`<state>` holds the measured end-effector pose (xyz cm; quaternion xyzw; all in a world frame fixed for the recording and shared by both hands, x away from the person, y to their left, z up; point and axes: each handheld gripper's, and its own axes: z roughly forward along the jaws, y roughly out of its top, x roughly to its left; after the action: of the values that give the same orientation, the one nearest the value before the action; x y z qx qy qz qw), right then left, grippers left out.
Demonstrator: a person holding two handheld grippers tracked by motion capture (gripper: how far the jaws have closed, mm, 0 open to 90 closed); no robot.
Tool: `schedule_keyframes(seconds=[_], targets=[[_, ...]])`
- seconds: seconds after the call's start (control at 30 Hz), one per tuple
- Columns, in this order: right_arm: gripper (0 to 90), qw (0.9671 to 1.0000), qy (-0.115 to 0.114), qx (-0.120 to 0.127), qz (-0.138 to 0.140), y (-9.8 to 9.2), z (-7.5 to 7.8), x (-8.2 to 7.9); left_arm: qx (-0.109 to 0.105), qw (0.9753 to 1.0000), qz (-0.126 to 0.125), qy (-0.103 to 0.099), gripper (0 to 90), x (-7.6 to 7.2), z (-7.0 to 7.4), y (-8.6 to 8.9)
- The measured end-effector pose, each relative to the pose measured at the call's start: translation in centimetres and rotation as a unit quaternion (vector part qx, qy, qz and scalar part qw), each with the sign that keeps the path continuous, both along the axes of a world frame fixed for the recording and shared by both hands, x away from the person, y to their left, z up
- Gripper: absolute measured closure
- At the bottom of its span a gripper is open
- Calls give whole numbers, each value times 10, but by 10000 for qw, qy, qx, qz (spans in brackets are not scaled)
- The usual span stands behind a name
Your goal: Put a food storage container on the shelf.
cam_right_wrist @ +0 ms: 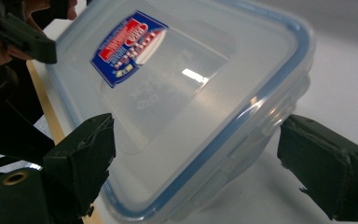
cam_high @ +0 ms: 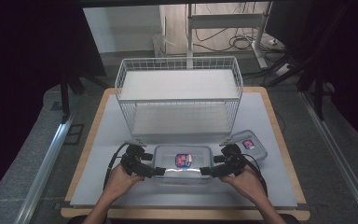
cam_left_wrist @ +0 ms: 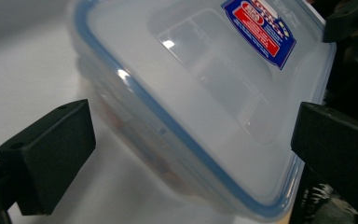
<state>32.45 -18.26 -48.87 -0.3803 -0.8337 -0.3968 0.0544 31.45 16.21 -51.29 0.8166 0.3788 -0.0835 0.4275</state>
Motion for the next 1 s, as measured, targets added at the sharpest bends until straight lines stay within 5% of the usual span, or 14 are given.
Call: schedule_keyframes(seconds=[0.1, 0.37, 0.5, 0.7, 0.77, 0.83, 1.0], targets=[[99, 9989, 426, 219, 3, 1, -10, 6, -111, 9995, -83, 291, 0, 2, -5, -4], [206, 9965, 682, 471, -45, -8, -11, 4, -76, 9998, 135, 82, 96, -13, 1, 1], [360, 9955, 588, 727, -123, -18, -6, -1, -302, 9989, 370, -24, 260, -25, 6, 11], [444, 9958, 410, 809, -136, -22, -1, -11, -563, 9967, 571, -84, 397, -37, 6, 18], [468, 9951, 421, 881, -143, -24, 0, -14, -861, 9944, 621, -4, 460, -41, 3, 26], [472, 9951, 390, 900, -147, -24, 0, -16, -1045, 9924, 649, 65, 493, -43, 0, 30], [467, 9946, 398, 924, -271, -22, -1, -17, -1112, 9910, 738, 104, 500, -43, -1, 30]])
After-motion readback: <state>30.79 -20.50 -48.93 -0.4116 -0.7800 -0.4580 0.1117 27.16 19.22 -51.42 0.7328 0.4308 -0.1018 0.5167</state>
